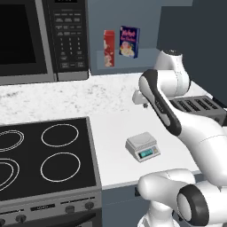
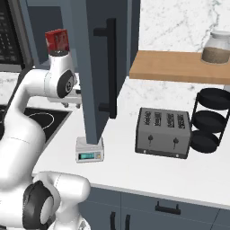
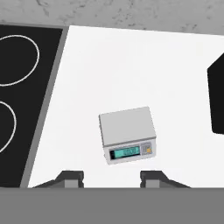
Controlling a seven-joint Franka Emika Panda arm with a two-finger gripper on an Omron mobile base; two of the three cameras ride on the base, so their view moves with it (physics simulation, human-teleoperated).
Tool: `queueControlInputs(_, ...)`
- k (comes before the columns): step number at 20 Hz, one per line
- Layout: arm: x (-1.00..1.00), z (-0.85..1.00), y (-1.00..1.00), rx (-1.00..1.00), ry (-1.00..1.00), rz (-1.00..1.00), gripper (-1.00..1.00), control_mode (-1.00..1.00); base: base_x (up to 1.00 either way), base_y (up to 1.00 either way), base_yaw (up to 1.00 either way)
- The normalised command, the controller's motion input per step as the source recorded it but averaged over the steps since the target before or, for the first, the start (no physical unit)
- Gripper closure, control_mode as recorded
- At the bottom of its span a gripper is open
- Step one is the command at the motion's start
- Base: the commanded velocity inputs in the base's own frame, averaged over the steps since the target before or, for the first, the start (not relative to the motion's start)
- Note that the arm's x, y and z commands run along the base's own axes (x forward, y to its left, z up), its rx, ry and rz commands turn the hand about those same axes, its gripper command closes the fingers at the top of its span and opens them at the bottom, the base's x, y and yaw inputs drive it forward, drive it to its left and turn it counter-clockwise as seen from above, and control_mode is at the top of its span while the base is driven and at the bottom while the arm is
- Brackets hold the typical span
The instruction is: Pick the cereal and place it on the digital scale for weighing, and close the cabinet.
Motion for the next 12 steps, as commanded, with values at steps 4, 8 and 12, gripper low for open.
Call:
queueControlInputs(4,-0.43,0.0,0.21,0.0,-0.1,0.05,-1.0,-1.0,0.0,0.0,0.0)
queueControlInputs(8,-0.41,0.05,0.27,0.0,-0.15,0.02,-1.0,-1.0,0.0,0.0,0.0)
queueControlInputs(12,-0.23,0.29,0.24,0.01,-0.14,0.0,-1.0,-1.0,0.0,0.0,0.0)
